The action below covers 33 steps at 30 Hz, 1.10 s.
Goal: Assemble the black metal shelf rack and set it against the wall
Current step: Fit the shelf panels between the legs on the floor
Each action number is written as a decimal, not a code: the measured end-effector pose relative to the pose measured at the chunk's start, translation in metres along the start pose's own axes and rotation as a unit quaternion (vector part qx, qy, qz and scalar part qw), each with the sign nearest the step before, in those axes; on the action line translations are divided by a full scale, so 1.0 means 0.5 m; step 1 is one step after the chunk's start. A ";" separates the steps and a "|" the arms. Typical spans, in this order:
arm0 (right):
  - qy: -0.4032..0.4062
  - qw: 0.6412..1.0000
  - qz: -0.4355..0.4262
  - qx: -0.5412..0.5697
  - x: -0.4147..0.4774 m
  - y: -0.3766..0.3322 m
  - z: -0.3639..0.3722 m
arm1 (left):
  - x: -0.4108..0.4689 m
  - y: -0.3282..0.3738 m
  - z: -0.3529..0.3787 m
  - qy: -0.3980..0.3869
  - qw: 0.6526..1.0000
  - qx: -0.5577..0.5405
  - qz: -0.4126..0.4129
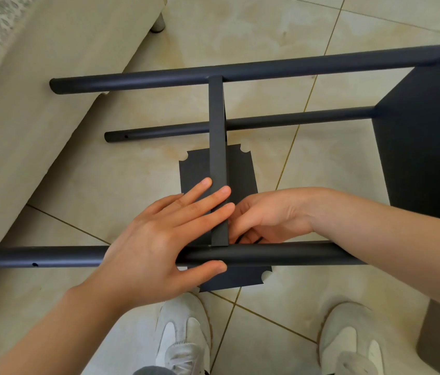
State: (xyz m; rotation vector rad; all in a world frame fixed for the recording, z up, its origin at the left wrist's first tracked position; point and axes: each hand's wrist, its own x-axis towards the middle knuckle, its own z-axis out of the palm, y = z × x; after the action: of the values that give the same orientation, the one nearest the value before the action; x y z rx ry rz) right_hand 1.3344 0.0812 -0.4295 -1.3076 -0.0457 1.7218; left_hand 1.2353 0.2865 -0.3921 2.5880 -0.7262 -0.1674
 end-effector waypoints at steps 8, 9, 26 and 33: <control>0.009 1.000 0.009 -0.016 0.000 0.001 0.005 | 0.000 0.002 -0.001 -0.002 1.000 0.002 0.000; 0.005 1.000 0.008 -0.008 -0.001 0.000 0.004 | 0.000 0.002 -0.001 -0.003 1.000 0.003 -0.001; 0.015 1.000 -0.006 -0.018 -0.002 -0.003 0.009 | 0.000 0.001 -0.002 -0.006 1.000 0.006 -0.003; 0.028 0.999 0.004 -0.021 -0.002 -0.002 0.013 | -0.001 0.001 -0.003 -0.009 1.000 0.005 -0.006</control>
State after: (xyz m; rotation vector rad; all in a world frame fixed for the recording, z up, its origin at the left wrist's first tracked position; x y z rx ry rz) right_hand 1.3301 0.0841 -0.4257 -1.3872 -0.0445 1.6994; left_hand 1.2352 0.2871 -0.3905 2.6042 -0.7204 -0.1907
